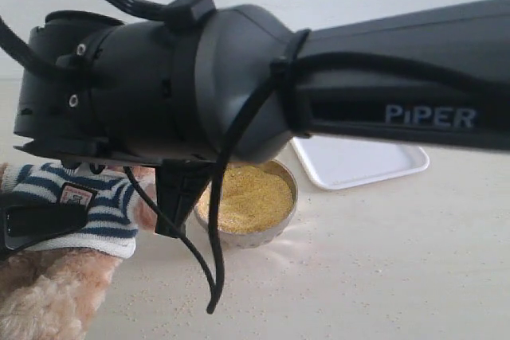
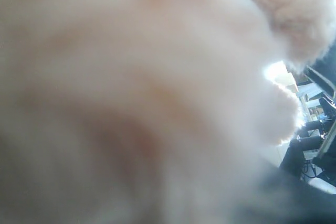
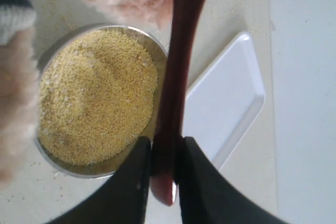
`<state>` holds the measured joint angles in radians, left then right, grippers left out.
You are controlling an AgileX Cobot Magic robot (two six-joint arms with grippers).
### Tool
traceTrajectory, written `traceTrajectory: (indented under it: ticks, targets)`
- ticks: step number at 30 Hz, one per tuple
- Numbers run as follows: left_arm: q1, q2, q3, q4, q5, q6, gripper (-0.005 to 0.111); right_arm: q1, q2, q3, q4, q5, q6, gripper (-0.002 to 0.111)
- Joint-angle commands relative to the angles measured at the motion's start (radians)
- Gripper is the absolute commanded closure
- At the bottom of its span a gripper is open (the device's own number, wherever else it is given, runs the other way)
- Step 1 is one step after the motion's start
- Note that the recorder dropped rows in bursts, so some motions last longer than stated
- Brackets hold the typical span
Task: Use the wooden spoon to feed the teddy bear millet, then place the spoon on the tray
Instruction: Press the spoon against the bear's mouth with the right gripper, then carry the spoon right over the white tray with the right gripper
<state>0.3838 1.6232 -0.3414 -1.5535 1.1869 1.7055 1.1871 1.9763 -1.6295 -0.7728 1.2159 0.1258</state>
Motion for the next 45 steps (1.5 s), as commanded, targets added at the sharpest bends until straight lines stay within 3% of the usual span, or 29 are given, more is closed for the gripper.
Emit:
traceTrajectory:
  ticks: [1, 10, 14, 18, 21, 27, 37, 45]
  targets:
    - [0.003, -0.001, -0.008, -0.009, 0.034, 0.007, 0.102, -0.008, -0.084, 0.023, 0.028, 0.005, 0.038, 0.107]
    - [0.003, -0.001, -0.008, -0.009, 0.034, 0.007, 0.102, -0.156, -0.287, 0.036, 0.203, 0.005, 0.070, 0.107]
    - [0.003, -0.001, -0.008, -0.009, 0.034, 0.007, 0.102, -0.255, -0.367, 0.133, 0.231, 0.005, 0.070, 0.107]
    - [0.003, -0.001, -0.008, -0.009, 0.034, 0.007, 0.102, -0.453, -0.418, 0.313, 0.355, -0.010, 0.066, 0.107]
    - [0.003, -0.001, -0.008, -0.009, 0.034, 0.007, 0.102, -0.623, -0.407, 0.373, 0.538, -0.216, 0.040, 0.107]
    - [0.003, -0.001, -0.008, -0.009, 0.034, 0.007, 0.102, -0.803, -0.245, 0.358, 0.701, -0.381, -0.093, 0.107]
    - [0.003, -0.001, -0.008, -0.009, 0.034, 0.007, 0.102, -0.829, 0.109, -0.037, 0.743, -0.230, -0.190, 0.107]
    - [0.003, -0.001, -0.008, -0.009, 0.034, 0.007, 0.102, -0.829, 0.248, -0.140, 0.791, -0.188, -0.223, 0.107]
